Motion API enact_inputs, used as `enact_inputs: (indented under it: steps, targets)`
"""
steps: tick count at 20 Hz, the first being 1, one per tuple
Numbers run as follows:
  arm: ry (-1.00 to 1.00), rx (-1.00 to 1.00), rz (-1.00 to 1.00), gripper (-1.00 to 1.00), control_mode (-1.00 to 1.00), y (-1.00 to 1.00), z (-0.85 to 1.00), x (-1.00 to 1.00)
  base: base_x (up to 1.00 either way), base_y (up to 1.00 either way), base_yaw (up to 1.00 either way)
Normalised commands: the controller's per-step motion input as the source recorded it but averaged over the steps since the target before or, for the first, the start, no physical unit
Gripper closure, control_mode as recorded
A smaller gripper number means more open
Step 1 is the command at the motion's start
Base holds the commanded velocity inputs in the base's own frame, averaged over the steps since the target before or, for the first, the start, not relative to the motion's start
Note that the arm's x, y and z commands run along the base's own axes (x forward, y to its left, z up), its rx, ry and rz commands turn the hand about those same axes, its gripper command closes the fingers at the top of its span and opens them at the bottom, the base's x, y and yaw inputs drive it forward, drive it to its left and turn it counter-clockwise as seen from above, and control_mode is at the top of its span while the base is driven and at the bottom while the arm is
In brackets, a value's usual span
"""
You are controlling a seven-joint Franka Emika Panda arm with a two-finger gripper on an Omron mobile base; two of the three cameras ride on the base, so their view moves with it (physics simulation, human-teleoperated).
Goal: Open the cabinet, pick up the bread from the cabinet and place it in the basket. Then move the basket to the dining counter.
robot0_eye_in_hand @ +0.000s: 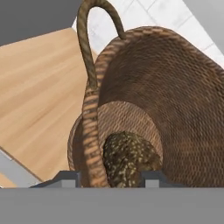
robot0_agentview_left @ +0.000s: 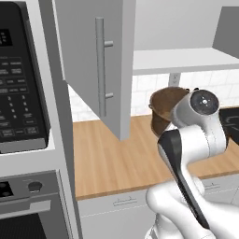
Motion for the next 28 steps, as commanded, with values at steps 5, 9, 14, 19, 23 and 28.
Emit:
enact_inputs:
  steps: [5,9,14,19,23,28]
  targets:
    - [0.07,0.00,0.00,1.00,-1.00,0.00,0.46,-0.05,0.00,0.00,0.00]
    - [0.00,0.00,0.00,1.00,-1.00,-0.07,0.00,-0.07,0.00,0.00,0.00]
    - [0.00,0.00,0.02,1.00,-1.00,-0.06,0.00,-0.01,0.00,0.00,0.00]
    - [0.00,0.00,0.00,1.00,1.00,0.00,0.00,0.00,-0.28,-0.02,-0.03]
    - [0.00,0.00,0.00,1.00,1.00,0.00,0.00,0.00,-1.00,-0.18,-0.18]
    - [0.00,0.00,0.00,1.00,1.00,0.00,0.00,0.00,-0.95,-0.19,-0.31]
